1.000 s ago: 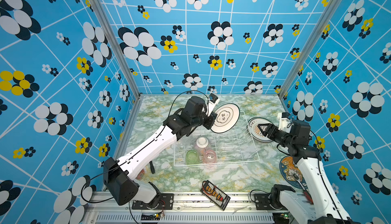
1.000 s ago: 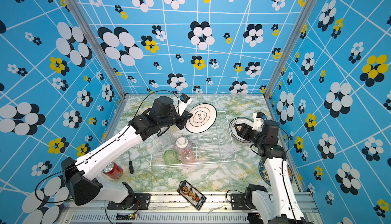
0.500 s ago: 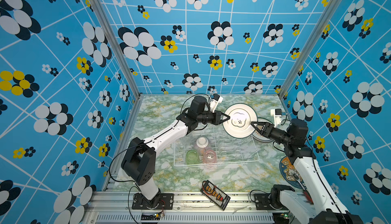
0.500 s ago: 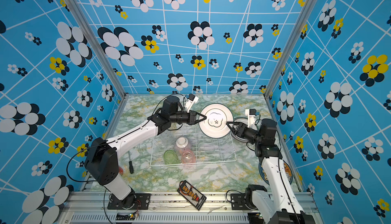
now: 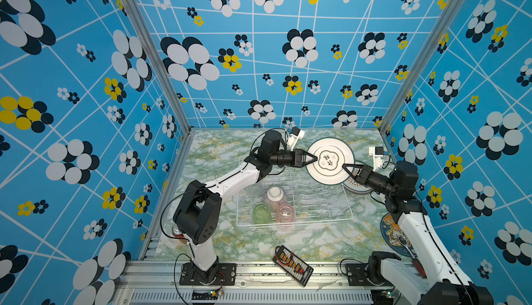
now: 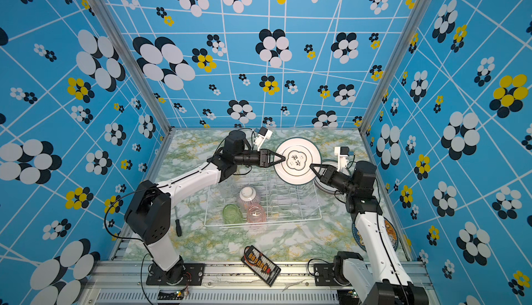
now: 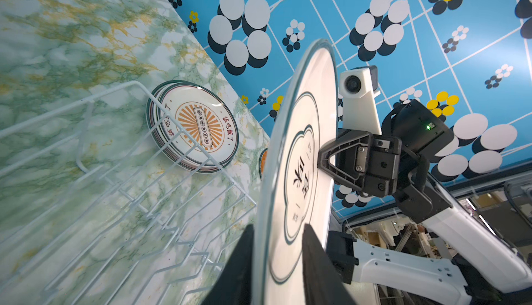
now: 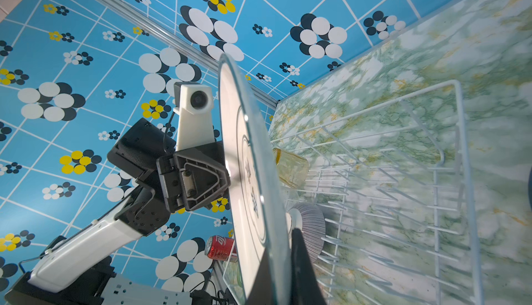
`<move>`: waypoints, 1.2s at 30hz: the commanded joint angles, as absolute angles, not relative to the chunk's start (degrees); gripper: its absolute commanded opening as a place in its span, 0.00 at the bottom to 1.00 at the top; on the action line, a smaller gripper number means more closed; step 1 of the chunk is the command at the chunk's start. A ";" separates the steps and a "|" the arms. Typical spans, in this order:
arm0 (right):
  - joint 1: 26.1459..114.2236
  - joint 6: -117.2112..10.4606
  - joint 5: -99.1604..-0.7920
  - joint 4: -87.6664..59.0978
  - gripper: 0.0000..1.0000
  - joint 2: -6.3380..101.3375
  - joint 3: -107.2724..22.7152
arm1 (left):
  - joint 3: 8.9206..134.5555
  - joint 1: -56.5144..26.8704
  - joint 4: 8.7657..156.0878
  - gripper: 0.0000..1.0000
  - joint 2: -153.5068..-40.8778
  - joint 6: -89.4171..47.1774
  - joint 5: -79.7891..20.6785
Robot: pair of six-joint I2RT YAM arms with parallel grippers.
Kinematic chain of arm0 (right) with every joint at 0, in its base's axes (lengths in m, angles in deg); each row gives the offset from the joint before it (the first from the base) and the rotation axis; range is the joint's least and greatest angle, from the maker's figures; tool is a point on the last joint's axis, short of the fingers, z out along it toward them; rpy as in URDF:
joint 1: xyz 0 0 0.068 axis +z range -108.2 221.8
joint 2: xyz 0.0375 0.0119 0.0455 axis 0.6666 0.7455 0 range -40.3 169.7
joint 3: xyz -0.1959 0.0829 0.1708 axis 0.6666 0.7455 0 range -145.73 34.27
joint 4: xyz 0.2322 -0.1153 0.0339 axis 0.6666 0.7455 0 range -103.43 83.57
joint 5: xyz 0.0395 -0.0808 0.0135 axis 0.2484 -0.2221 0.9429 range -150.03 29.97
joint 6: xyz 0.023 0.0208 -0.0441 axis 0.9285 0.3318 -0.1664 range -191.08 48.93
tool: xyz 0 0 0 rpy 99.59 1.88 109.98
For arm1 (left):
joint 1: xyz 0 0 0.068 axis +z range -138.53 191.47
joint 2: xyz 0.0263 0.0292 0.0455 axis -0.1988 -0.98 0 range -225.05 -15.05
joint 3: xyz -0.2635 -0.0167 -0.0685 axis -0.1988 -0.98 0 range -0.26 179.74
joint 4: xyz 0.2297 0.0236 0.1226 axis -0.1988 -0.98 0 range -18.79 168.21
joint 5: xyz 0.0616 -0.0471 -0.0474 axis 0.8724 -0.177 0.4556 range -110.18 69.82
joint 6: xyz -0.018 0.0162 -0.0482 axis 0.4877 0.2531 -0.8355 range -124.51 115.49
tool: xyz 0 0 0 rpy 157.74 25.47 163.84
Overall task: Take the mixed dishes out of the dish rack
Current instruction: 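Open the left gripper and lower the plate onto the stack with the right gripper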
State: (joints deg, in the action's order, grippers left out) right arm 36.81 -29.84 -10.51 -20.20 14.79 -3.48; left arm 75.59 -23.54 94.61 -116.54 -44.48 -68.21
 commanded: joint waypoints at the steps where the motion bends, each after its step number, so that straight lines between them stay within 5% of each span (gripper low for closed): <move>1: 36.97 -27.10 -15.27 -23.89 0.00 14.54 -2.97 | 76.65 -23.52 90.55 0.41 -115.42 -39.05 -65.88; 16: 18.82 -30.56 -30.41 -12.25 0.00 23.05 -6.30 | 69.82 -20.67 56.69 0.42 -96.14 -11.36 -23.40; 36: 16.58 -34.89 -34.19 -10.61 0.00 37.51 -5.84 | 66.94 -16.91 56.24 0.42 -92.22 -10.58 -23.18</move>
